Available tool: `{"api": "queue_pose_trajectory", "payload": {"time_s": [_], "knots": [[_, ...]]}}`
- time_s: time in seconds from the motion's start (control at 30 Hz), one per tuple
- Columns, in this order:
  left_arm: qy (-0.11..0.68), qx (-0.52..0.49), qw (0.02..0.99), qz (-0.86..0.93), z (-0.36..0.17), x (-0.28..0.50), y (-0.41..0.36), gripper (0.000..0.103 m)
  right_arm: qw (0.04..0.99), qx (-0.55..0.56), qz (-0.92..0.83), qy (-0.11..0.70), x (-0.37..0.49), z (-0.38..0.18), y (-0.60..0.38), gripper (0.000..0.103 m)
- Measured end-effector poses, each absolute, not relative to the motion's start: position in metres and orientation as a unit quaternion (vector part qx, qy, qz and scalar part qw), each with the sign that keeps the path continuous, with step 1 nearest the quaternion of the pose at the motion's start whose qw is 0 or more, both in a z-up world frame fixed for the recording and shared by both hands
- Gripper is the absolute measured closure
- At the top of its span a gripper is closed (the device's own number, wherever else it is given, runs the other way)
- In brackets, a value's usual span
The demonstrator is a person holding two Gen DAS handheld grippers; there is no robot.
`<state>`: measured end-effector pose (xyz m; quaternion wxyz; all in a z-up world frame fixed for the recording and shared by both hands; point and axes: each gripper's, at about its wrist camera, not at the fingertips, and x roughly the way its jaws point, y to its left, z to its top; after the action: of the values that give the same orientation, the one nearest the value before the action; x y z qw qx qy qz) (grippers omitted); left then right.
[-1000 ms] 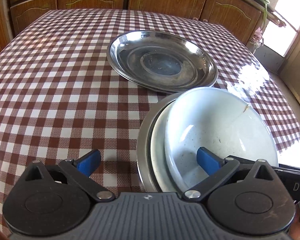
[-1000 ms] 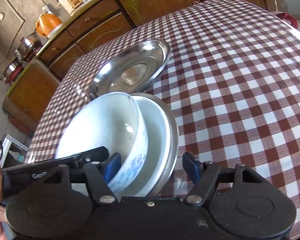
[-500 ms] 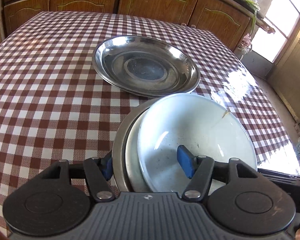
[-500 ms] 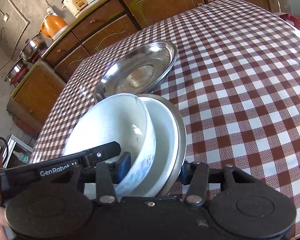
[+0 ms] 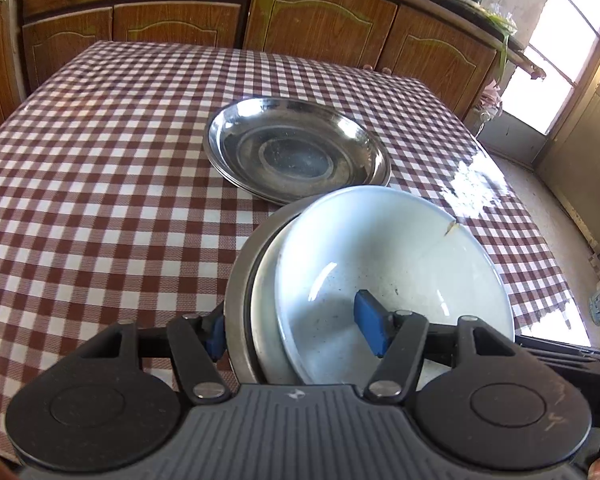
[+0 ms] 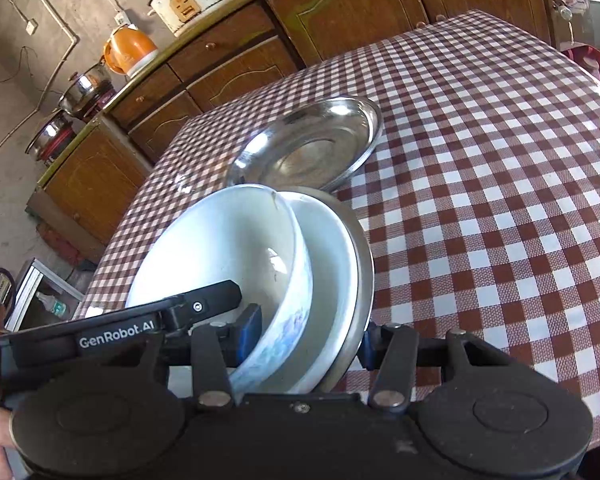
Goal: Organize plates and bowls
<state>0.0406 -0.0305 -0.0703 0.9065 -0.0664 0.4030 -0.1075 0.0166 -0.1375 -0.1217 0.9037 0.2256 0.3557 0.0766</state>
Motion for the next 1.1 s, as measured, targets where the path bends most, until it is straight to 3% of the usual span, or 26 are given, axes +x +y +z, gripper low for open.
{"api": "queue_pose_trajectory", "payload": {"time_s": [0.6,1.1], "knots": [[0.356,-0.053,0.928,-0.099,-0.016,-0.028,0.0,0.039,0.92,0.202,0.102,0.32,-0.015,-0.084,-0.109,0.045],[0.325,-0.051,0.939,-0.096,0.017,-0.041,-0.004,0.039,0.931,0.183,0.113,0.293,-0.007,-0.06,-0.102,0.045]]}}
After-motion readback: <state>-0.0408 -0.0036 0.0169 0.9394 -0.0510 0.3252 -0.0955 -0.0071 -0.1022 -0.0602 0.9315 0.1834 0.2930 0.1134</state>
